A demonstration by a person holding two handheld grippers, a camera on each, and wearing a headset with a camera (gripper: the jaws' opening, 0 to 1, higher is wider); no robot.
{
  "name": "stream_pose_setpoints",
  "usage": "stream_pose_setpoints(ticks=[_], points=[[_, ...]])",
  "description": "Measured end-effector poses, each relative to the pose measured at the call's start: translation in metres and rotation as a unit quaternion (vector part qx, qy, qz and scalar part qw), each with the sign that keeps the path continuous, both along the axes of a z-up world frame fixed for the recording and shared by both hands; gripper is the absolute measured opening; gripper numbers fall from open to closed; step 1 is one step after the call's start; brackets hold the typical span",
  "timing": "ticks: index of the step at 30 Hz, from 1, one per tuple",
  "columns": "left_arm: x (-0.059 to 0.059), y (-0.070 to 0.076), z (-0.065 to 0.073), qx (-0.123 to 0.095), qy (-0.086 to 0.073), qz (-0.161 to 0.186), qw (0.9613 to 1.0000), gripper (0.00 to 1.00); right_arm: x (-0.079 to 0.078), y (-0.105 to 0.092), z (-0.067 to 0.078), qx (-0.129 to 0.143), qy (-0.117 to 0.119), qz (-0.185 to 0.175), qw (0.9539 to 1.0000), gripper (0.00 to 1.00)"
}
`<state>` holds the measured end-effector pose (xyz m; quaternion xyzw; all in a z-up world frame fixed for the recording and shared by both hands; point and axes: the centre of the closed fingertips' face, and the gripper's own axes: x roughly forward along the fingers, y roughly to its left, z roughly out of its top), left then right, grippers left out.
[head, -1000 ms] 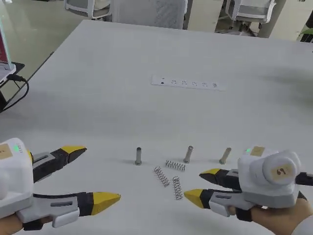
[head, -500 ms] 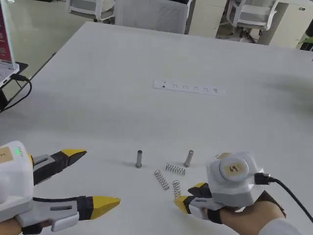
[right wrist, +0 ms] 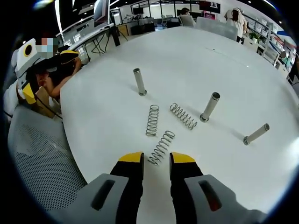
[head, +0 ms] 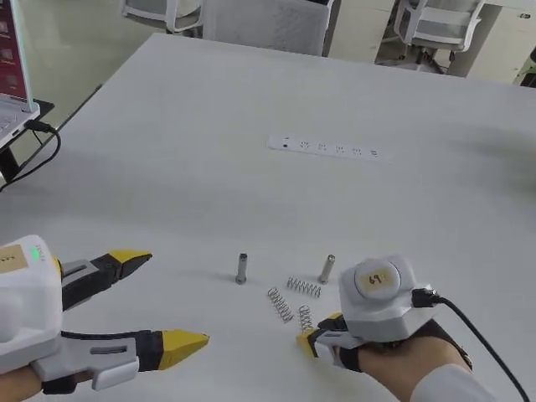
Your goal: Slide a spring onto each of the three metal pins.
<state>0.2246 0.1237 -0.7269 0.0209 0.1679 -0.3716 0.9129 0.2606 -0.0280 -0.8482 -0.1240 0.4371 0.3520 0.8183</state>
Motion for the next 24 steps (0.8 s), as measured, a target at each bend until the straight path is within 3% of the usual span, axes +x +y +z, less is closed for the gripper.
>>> stream_pose_setpoints(ticks=[14,24], points=[[-0.001,0.001,-0.001,0.001,0.002,0.0,1.0,0.74,-0.001,-0.004,-0.007,-0.021,0.001,0.003,0.9998,0.09],[-0.002,-0.001,-0.002,0.001,0.004,-0.004,1.0,0.74,-0.004,-0.018,-0.006,-0.024,0.008,0.003,0.9997,0.08]])
